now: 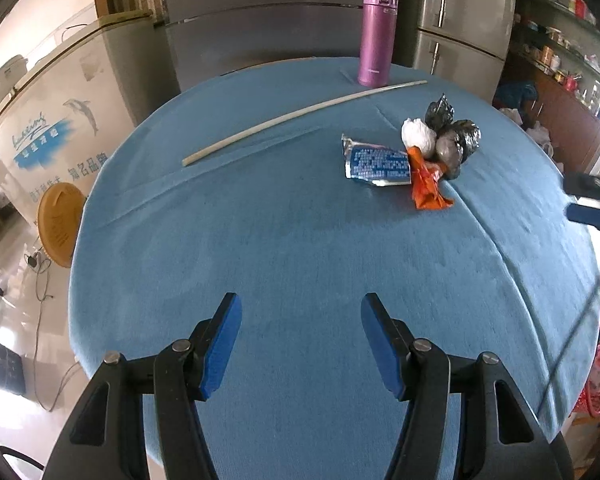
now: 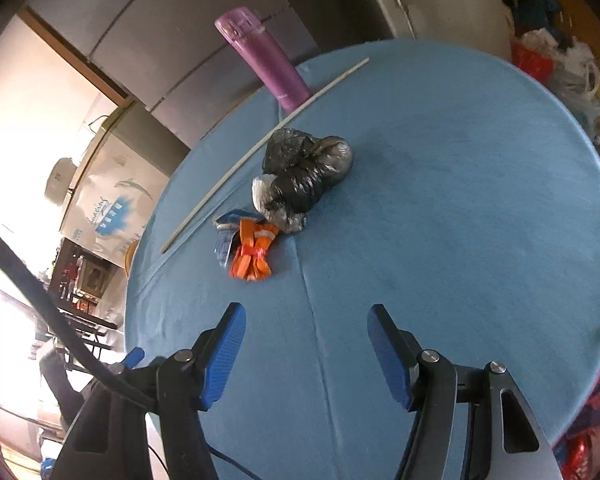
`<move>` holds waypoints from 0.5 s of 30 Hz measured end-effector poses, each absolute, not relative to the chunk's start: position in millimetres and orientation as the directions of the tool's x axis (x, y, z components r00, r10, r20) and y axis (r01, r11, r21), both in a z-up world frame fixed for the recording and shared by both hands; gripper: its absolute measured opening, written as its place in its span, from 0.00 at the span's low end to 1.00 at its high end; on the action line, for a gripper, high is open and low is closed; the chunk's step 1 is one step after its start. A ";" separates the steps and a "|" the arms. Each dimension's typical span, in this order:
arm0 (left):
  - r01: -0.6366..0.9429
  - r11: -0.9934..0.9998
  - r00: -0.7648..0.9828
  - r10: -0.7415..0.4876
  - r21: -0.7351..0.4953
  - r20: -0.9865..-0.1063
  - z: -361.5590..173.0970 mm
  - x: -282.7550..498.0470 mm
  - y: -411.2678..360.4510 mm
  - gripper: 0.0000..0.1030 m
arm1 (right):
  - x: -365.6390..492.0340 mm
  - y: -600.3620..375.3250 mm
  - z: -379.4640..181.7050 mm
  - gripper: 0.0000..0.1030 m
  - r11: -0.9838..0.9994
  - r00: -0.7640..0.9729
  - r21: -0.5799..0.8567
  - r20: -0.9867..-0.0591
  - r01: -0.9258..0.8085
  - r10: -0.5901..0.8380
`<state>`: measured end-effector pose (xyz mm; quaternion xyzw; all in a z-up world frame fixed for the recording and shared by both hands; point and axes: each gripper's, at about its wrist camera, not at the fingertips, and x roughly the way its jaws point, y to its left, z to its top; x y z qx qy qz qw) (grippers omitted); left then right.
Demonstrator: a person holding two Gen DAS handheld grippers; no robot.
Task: Collect trash
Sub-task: 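Bring both grippers back over the table toward the black and orange bags, then grasp the black plastic bag with the right gripper while the left grasps the orange net bag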
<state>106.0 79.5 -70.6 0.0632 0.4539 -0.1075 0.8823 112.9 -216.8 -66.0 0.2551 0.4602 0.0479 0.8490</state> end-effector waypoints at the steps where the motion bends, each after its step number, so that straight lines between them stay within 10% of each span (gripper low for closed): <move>1: 0.252 0.968 0.565 -0.135 0.014 -0.814 -71.5 110.4 78.4 0.61 | 123.2 -216.2 -68.4 0.65 0.859 0.566 0.486 -0.758 0.160 0.324; 15: 0.309 0.951 0.555 -0.180 0.000 -0.812 -71.8 143.9 71.3 0.61 | 255.4 -225.6 -119.2 0.64 0.736 0.542 0.564 -0.777 0.373 0.321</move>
